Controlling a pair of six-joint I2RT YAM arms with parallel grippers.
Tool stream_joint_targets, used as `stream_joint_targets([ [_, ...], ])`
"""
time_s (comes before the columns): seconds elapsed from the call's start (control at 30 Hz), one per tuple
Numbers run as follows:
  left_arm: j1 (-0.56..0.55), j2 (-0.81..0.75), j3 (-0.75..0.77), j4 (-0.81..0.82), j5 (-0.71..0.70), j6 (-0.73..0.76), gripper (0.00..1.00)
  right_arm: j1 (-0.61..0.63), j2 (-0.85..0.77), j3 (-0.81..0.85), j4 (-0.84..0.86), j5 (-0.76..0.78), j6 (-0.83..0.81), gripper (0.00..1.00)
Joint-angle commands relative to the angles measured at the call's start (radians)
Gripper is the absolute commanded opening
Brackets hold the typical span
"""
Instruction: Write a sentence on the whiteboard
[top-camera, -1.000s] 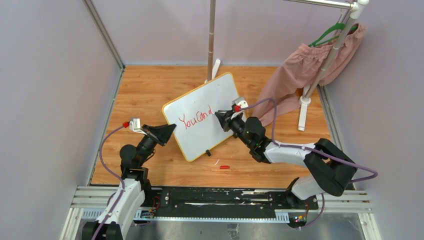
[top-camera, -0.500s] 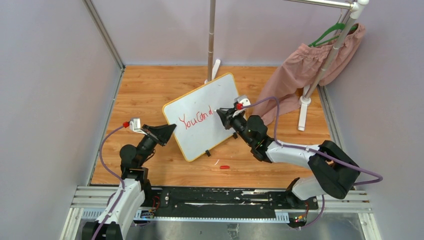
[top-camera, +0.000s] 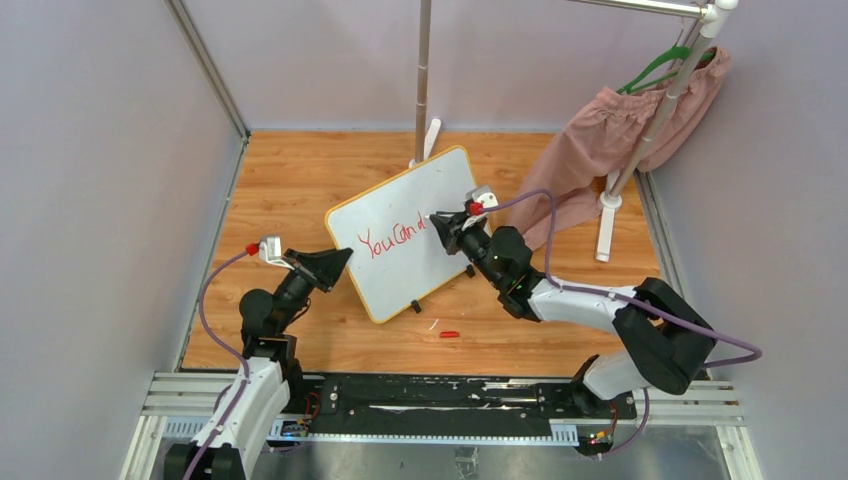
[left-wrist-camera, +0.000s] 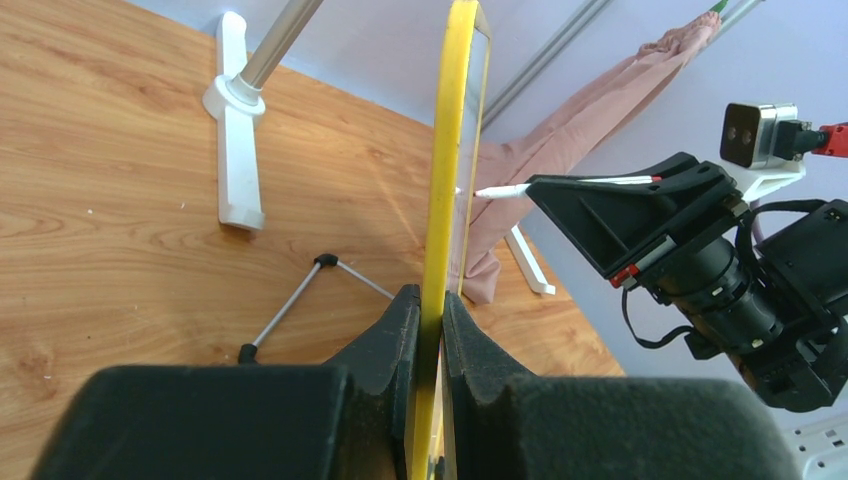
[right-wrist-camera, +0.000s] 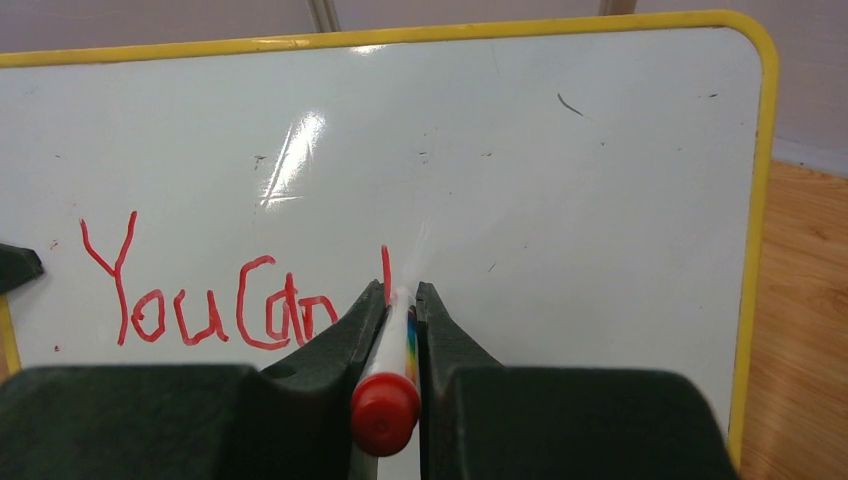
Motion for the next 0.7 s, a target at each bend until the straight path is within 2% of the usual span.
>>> stream_joint_targets([
  [0.0, -0.003, -0.004, -0.157, 0.024, -0.022, 0.009, 0.00, -0.015, 0.020, 0.025, 0.018, -0.004, -0.006, 0.00],
  [0.67, -0.003, -0.004, -0.157, 0.024, -0.026, 0.010, 0.00, -0.011, 0.022, -0.057, 0.031, -0.002, 0.022, 0.00],
])
